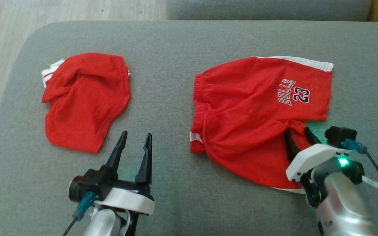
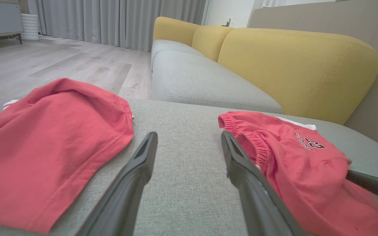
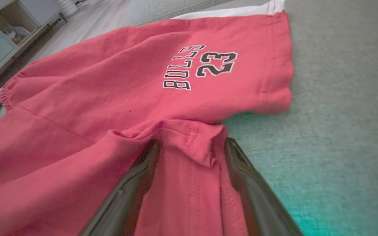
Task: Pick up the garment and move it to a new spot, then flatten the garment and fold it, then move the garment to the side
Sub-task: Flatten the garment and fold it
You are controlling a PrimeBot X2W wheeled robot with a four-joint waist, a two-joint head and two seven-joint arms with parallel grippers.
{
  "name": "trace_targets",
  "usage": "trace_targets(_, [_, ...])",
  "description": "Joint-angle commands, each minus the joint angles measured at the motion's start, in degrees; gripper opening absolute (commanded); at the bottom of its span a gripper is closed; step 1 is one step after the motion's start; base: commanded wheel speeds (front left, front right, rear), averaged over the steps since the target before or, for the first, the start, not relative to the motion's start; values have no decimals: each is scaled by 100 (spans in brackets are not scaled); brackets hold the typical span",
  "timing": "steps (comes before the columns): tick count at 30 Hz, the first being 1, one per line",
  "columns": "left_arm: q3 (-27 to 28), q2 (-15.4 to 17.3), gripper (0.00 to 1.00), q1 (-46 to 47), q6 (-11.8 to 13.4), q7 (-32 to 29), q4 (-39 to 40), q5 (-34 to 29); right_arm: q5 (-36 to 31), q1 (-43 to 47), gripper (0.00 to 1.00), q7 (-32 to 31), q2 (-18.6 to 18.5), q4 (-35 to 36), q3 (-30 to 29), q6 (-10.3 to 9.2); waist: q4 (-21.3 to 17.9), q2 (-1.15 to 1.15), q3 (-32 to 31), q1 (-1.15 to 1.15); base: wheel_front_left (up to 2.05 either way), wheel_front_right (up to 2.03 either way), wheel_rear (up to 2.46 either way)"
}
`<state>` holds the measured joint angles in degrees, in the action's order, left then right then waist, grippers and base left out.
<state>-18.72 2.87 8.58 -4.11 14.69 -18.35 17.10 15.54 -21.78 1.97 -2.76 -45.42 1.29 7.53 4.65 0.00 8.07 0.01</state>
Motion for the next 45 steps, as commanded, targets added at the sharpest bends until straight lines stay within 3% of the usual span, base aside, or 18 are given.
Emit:
trace_targets(1, [153, 0, 100, 226, -32, 31, 137, -41, -62, -251, 50, 64, -12, 35, 155, -4, 41, 0, 34, -1, 0, 0, 0])
trace_targets(2, [154, 0, 100, 238, -34, 31, 131, -41, -64, -292, 0, 98, -12, -36, 164, -4, 52, 0, 39, -1, 0, 0, 0])
trace_targets(14, [229, 0, 100, 146, 25, 31, 135, 7, -332, -338, 0, 342, -115, -81, -53, -4, -187, 0, -236, -1, 0, 0, 0])
trace_targets(24, [136, 0, 100, 151, 41, 31, 178, 44, -402, -464, 0, -335, -771, 414, -426, -4, -240, 0, -232, -1, 0, 0, 0])
trace_targets(29, [97, 0, 100, 238, 17, 31, 178, 39, -835, -749, 0, -565, -1090, 364, -434, -4, -168, 0, -110, -1, 0, 0, 0])
trace_targets(30, [99, 0, 100, 253, 14, 31, 175, 36, -924, -803, 43, -549, -1124, 336, -442, -4, -161, 0, -96, -1, 0, 0, 0])
trace_targets(31, [99, 0, 100, 253, 14, 31, 175, 36, -924, -803, 43, -549, -1124, 336, -442, -4, -161, 0, -96, -1, 0, 0, 0])
trace_targets(32, [102, 0, 100, 265, 11, 31, 171, 33, -1028, -851, 100, -515, -1148, 315, -453, -4, -156, 0, -86, -1, 0, 0, 0])
trace_targets(37, [150, 0, 100, 261, 6, 31, 162, 20, -1277, -947, 100, -78, -974, 397, -501, -4, -221, 0, -143, -1, 0, 0, 0])
trace_targets(45, [212, 0, 100, 153, 22, 31, 226, -18, -928, -181, 100, 873, -226, 1254, -427, -4, -574, 0, -373, -1, 0, 0, 0])
